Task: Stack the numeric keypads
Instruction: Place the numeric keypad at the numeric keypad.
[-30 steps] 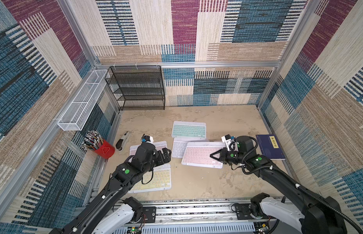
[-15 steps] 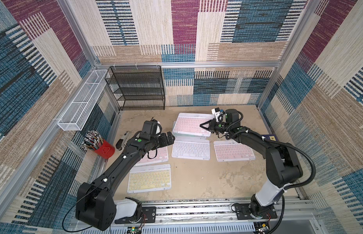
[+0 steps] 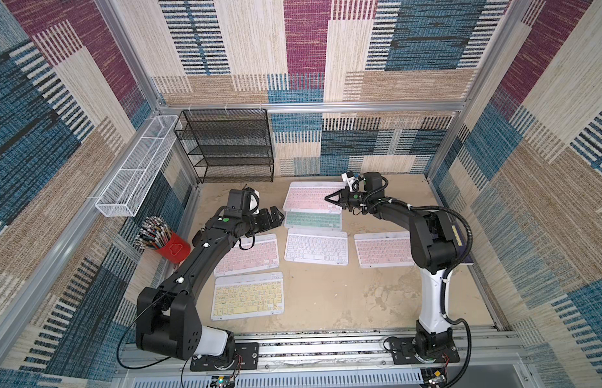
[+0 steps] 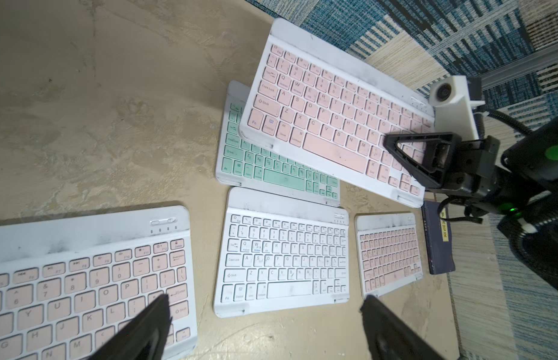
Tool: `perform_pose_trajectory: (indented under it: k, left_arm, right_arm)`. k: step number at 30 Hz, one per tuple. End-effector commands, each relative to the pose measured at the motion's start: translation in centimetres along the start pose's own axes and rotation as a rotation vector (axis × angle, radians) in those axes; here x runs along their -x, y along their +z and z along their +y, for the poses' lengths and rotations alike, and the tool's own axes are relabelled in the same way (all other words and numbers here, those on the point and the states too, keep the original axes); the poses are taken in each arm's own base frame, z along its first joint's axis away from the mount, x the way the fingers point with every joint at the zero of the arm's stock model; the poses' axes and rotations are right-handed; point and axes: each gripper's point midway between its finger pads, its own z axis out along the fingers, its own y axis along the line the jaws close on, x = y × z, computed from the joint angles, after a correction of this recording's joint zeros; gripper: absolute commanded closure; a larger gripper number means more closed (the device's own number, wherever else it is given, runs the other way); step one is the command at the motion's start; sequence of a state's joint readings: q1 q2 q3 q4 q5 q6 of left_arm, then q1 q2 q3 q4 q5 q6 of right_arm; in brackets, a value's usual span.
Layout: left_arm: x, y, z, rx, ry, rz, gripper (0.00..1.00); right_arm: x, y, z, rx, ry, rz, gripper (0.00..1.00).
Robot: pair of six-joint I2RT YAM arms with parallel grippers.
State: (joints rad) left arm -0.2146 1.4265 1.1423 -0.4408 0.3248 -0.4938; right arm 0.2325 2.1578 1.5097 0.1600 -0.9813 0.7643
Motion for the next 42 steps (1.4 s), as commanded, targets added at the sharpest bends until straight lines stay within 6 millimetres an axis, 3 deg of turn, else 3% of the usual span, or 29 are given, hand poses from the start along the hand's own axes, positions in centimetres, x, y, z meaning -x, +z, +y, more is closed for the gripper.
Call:
perform_pose_trajectory:
  k: [1,11,20,24,32,42]
  left_arm:
    - [0.3,0.2,-0.9,-0.055,0.02,-0.002,0.02]
    - [-1.8,2.5,-0.2,-0.086,-0.028,0.084,0.04]
    - [-2.5,2.9,0.1,-0.085,-0.034,0.113,0.04]
    - [-2.8,3.1,0.3,-0.086,-0.04,0.122,0.05]
    - [-3.2,3.3,0.4,-0.085,-0.045,0.133,0.05]
    - [-3.5,3.7,0.2,-0.093,-0.042,0.143,0.05]
  right_arm:
    - [-0.3,0.4,0.7,0.074,-0.034,0.027,1.0]
    - [-1.2,1.4,-2.4,0.052,0.02,0.06,1.0]
    - [-1.9,2.0,-4.7,0.02,0.048,0.087,1.0]
    - [-2.2,1.9,-5.5,-0.004,0.054,0.094,0.94]
    - [-2.4,1.6,-6.8,-0.078,0.05,0.096,0.61]
    - [-2.3,0.3,-9.1,-0.274,0.022,0.072,0.48]
